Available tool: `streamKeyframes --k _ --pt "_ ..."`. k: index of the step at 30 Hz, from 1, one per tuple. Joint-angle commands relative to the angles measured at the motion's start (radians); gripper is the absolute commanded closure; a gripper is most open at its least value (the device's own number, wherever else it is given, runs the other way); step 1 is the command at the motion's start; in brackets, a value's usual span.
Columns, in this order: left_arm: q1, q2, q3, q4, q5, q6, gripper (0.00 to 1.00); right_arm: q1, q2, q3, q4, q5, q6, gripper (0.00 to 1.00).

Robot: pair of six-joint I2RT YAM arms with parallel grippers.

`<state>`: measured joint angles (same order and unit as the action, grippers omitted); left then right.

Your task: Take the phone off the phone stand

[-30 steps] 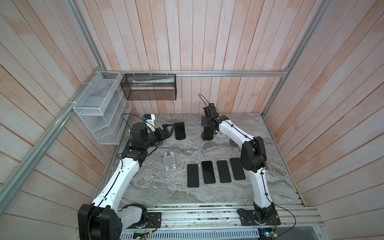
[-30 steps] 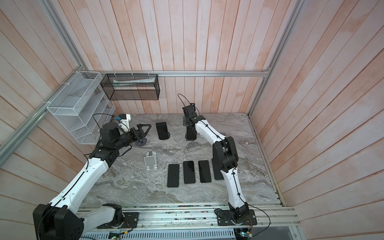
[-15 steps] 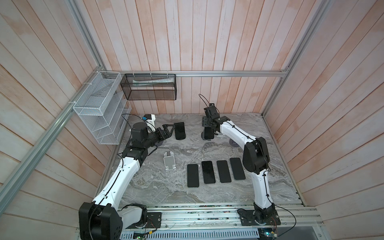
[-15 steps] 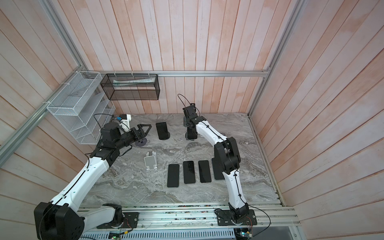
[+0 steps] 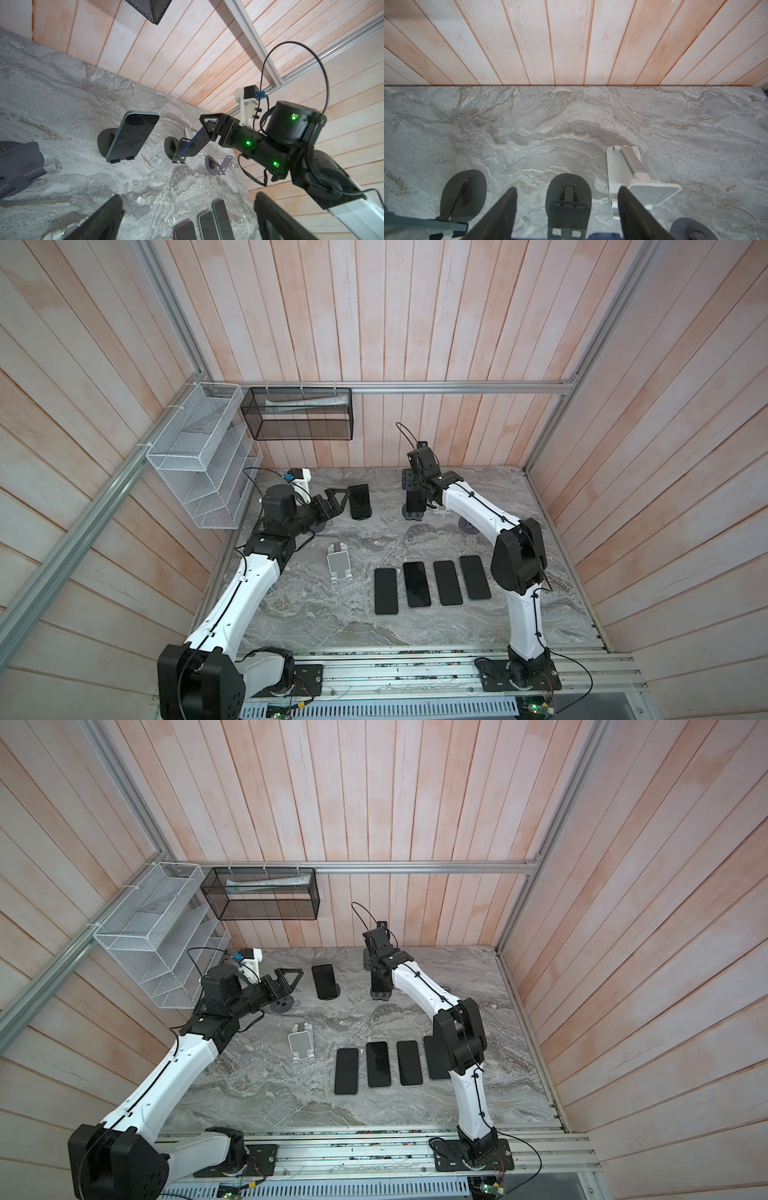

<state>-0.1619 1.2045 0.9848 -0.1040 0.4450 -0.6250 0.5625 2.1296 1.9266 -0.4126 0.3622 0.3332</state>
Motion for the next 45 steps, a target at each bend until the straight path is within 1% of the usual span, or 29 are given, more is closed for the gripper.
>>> streamKeyframes --k 1,7,12,15,18,22,26,29,36,41,45 --pt "0.005 0.004 -0.012 0.021 0.010 0.004 0.00 0.016 -0.052 -0.001 0.021 0.024 -0.015 0.39" --pt "0.005 0.008 -0.012 0.021 0.010 0.002 0.00 0.043 -0.073 -0.008 0.008 0.027 -0.012 0.39" --pt "0.005 0.016 -0.015 0.025 0.014 -0.002 0.00 0.069 -0.113 -0.058 0.020 0.030 -0.011 0.39" --pt "0.006 0.024 -0.020 0.042 0.043 -0.015 0.00 0.089 -0.129 -0.082 0.021 0.030 -0.001 0.39" --pt "0.005 0.034 -0.029 0.060 0.066 -0.029 0.00 0.110 -0.142 -0.114 0.028 -0.009 0.028 0.39" --pt "0.003 0.045 -0.030 0.070 0.092 -0.042 0.00 0.139 -0.155 -0.154 0.043 -0.020 0.061 0.39" --pt "0.001 0.039 -0.038 0.070 0.059 -0.041 0.00 0.165 -0.164 -0.194 0.051 -0.037 0.083 0.39" --pt "0.001 0.036 -0.037 0.070 0.055 -0.038 0.00 0.176 -0.168 -0.224 0.063 -0.044 0.104 0.39" --pt "0.000 0.039 -0.036 0.060 0.043 -0.026 0.00 0.189 -0.144 -0.227 0.028 -0.069 0.133 0.39" --pt "0.001 0.045 -0.031 0.055 0.038 -0.024 0.00 0.192 -0.143 -0.274 0.040 -0.131 0.141 0.39" --pt "0.000 0.042 -0.035 0.054 0.032 -0.022 0.00 0.195 -0.133 -0.294 0.055 -0.158 0.151 0.40"
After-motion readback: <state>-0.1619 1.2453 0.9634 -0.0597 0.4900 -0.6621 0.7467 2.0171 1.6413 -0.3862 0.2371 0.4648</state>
